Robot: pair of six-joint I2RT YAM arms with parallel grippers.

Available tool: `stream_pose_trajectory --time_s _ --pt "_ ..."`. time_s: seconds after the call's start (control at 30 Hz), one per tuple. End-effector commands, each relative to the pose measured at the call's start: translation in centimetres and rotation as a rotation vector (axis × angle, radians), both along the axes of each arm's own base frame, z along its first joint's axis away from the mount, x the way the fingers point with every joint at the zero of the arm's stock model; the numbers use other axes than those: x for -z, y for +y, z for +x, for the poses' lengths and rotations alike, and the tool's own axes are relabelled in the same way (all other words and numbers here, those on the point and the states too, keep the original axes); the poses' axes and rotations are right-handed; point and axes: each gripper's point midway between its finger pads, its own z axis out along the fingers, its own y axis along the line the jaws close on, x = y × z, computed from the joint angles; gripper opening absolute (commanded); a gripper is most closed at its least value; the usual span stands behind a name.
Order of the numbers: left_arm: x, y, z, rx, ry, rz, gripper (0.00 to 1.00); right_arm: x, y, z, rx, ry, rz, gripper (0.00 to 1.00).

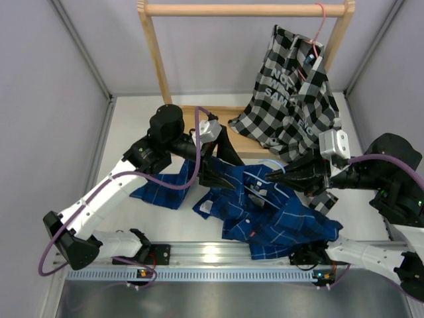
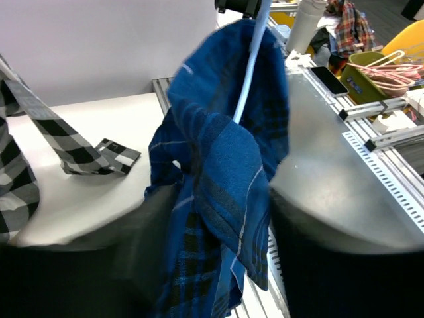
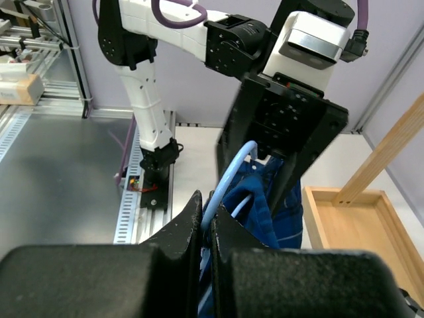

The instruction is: Place the shirt on the hanger

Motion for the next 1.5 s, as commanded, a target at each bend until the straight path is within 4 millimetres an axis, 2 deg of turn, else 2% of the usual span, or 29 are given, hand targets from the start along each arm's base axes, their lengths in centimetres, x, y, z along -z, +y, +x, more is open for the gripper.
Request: stream_pose_trajectory --time_s 0.0,0.03,0.07,0.1,0.13,0.17,0.3,0.33,0.37,0.57,0.6,0.67,0.73,0.77,0.83,0.87,0.9,0.93,0.97,1.0,1.03,1.1,1.17,1.27,1.4,1.47 --pt "-1.4 0.4 -1.6 0.077 -0.044 -0.041 0.76 -1.6 0.2 -0.3 -0.029 -0.077 0.061 0.0" --pt "-1.4 0.2 -1.4 0.068 -0.045 -0.04 0.82 -1.5 0.4 -0.3 -0.035 -0.074 0.056 0.0" --pt "-1.4 0.2 -1.4 0.064 -0.049 -0.042 0.79 -1.5 0.4 -0.5 -0.042 -0.074 0.055 0.0" --pt "-1.3 0.3 -1.6 0.076 -0.05 -0.043 0.66 -1.4 0.4 -0.4 -0.041 -0.072 0.053 0.0" --pt "-1.3 0.3 -1.6 0.084 -0.051 -0.044 0.36 -1.3 0.3 -0.5 -0.041 -0.072 0.054 0.0" --pt "-1.3 0.3 -1.8 0.096 -0.05 -0.044 0.29 -1.2 0.4 -0.4 -0.04 -0.071 0.054 0.0" --pt "-1.2 0.3 -2.2 0.12 -0.046 -0.043 0.23 -1.2 0.4 -0.5 -0.043 -0.068 0.066 0.0" --pt "-1.1 0.3 -2.3 0.129 -0.044 -0.042 0.14 -1.2 0.5 -0.5 -0.044 -0.061 0.068 0.0" --pt "-1.0 0.3 -2.3 0.131 -0.04 -0.039 0.0 -1.2 0.5 -0.3 -0.037 -0.059 0.069 0.0" --pt "-0.9 0.9 -2.8 0.13 -0.079 -0.055 0.0 -0.7 0.4 1.2 0.052 -0.037 0.084 0.01" --pt "-0.9 1.0 -2.8 0.121 -0.088 -0.056 0.0 -0.5 0.3 1.4 0.064 -0.033 0.081 0.15" --pt "-1.0 1.2 -2.8 0.118 -0.118 -0.065 0.0 -0.1 -0.2 1.2 0.077 -0.036 0.084 0.23" --pt "-1.1 1.5 -3.0 0.12 -0.126 -0.067 0.0 0.6 -0.6 1.1 0.087 -0.035 0.082 0.43" --pt "-1.1 1.5 -3.1 0.12 -0.126 -0.067 0.0 1.3 -1.0 1.4 0.121 -0.02 0.067 0.48" --pt "-1.2 1.8 -3.0 0.111 -0.129 -0.065 0.0 1.8 -2.7 1.1 0.172 -0.027 0.066 0.5" --pt "-1.2 1.9 -3.1 0.112 -0.132 -0.066 0.0 2.1 -3.5 1.6 0.23 -0.021 0.065 0.51" --pt "-1.2 2.0 -3.1 0.113 -0.133 -0.067 0.0 3.3 -4.2 1.7 0.258 0.002 0.036 0.52" --pt "-1.3 2.2 -3.3 0.113 -0.136 -0.07 0.0 3.6 -5.4 1.2 0.285 -0.007 0.042 0.53" --pt "-1.3 2.3 -3.4 0.114 -0.136 -0.071 0.0 4.3 -6.3 1.6 0.334 0.001 0.028 0.53" --pt "-1.3 2.3 -3.5 0.12 -0.134 -0.071 0.0 6.1 -6.9 1.5 0.35 0.03 -0.025 0.54" --pt "-1.4 2.4 -3.6 0.125 -0.132 -0.071 0.0 6.6 -7.7 0.9 0.35 0.024 -0.031 0.55" --pt "-1.4 2.4 -3.7 0.129 -0.132 -0.073 0.0 8.0 -7.9 -0.4 0.301 0.037 -0.067 0.56" --pt "-1.5 2.5 -3.8 0.138 -0.126 -0.072 0.0 9.3 -7.8 -2.6 0.188 0.055 -0.1 0.59" --pt "-2.1 2.8 -4.4 0.18 -0.118 -0.08 0.0 10.5 -7.1 -3.7 0.104 0.079 -0.144 0.6" --pt "-2.9 3.4 -5.4 0.241 -0.116 -0.094 0.0 11.2 -5.9 -1.9 0.14 0.092 -0.191 0.54" --pt "-3.1 3.6 -5.7 0.252 -0.121 -0.1 0.0 11.3 -5.0 -0.3 0.179 0.099 -0.213 0.51"
